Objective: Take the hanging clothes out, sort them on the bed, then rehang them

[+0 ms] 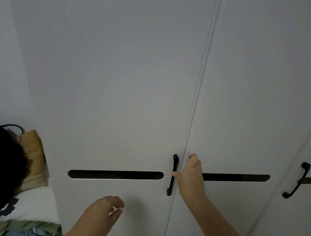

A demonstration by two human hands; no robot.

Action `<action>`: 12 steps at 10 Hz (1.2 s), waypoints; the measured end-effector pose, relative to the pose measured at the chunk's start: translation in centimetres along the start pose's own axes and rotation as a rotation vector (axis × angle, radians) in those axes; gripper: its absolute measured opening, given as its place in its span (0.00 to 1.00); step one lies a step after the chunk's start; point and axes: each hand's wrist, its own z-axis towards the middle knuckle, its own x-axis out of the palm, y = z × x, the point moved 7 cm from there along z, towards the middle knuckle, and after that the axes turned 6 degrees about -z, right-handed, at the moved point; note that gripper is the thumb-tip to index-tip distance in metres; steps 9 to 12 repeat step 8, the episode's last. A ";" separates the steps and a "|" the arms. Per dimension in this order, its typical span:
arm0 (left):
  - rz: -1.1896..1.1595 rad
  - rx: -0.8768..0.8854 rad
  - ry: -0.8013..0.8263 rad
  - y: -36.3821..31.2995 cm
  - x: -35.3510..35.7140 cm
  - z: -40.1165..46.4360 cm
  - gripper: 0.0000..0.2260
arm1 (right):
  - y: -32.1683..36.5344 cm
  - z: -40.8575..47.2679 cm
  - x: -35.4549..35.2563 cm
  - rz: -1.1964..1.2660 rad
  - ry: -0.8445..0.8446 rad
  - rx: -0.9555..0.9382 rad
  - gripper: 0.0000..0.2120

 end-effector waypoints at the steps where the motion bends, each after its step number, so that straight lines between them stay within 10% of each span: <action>1: 0.004 0.018 0.005 -0.7 0.4 0.1 0.13 | 0.1 0.1 0.0 -0.015 0.003 -0.004 0.39; 4: 0.006 0.075 0.015 -3.0 0.5 -1.1 0.12 | -0.7 -3.4 -0.5 -0.088 0.066 -0.063 0.42; 8: 0.138 0.134 0.117 -4.6 0.9 -5.1 0.13 | -0.9 -13.2 0.8 -0.436 0.511 -0.345 0.20; 12: 0.138 0.134 0.117 -4.6 0.9 -5.1 0.13 | -0.9 -13.2 0.8 -0.436 0.511 -0.345 0.20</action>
